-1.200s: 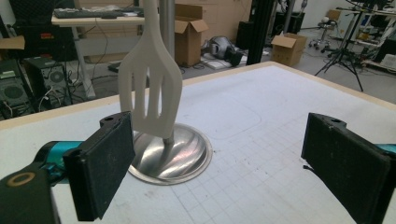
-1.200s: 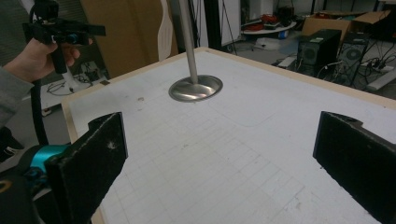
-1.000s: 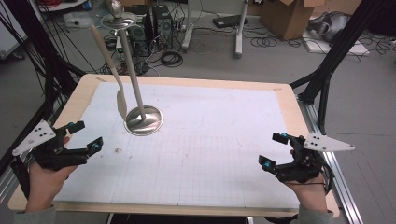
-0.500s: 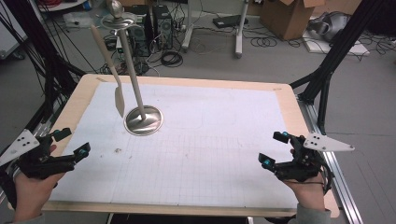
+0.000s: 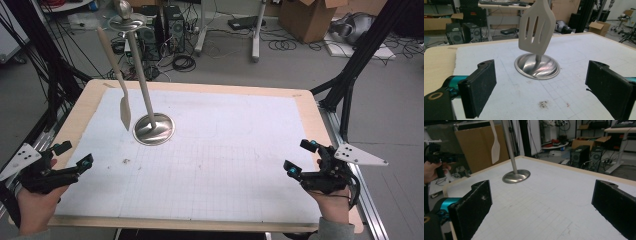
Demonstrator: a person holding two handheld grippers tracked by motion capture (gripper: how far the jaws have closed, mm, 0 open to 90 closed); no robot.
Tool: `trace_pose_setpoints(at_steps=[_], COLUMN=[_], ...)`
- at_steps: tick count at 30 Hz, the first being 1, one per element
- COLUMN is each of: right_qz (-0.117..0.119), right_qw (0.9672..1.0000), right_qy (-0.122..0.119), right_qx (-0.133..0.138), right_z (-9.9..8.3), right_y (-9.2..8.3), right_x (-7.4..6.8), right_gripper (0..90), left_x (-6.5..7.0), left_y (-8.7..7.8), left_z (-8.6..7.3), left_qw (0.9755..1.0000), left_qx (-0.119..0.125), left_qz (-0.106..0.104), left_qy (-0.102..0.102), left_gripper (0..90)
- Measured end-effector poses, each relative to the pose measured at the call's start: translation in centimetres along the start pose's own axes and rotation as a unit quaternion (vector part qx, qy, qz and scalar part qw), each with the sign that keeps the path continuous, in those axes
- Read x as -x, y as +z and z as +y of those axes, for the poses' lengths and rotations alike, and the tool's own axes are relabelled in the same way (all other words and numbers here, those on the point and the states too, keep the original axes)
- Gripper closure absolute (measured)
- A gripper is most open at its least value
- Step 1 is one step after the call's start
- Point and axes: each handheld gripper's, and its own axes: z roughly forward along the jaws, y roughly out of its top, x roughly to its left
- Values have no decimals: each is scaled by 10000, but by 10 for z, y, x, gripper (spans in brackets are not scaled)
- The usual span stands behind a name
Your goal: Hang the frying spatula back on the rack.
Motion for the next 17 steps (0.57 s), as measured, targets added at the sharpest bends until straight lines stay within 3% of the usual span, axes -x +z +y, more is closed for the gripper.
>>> trace_pose_setpoints(at_steps=[9,17], right_qz=[-324,-409], right_qw=[9990,9983], right_qy=[24,93], right_qx=[313,412], right_z=[-15,-21], right_y=[-13,-16], right_x=[17,22], right_gripper=[17,17], left_x=[1,4], left_y=[4,8], left_z=[-9,-12], left_qw=[9999,9999], left_qx=[-53,-42], left_qz=[122,134], left_qy=[65,44], left_gripper=[104,104])
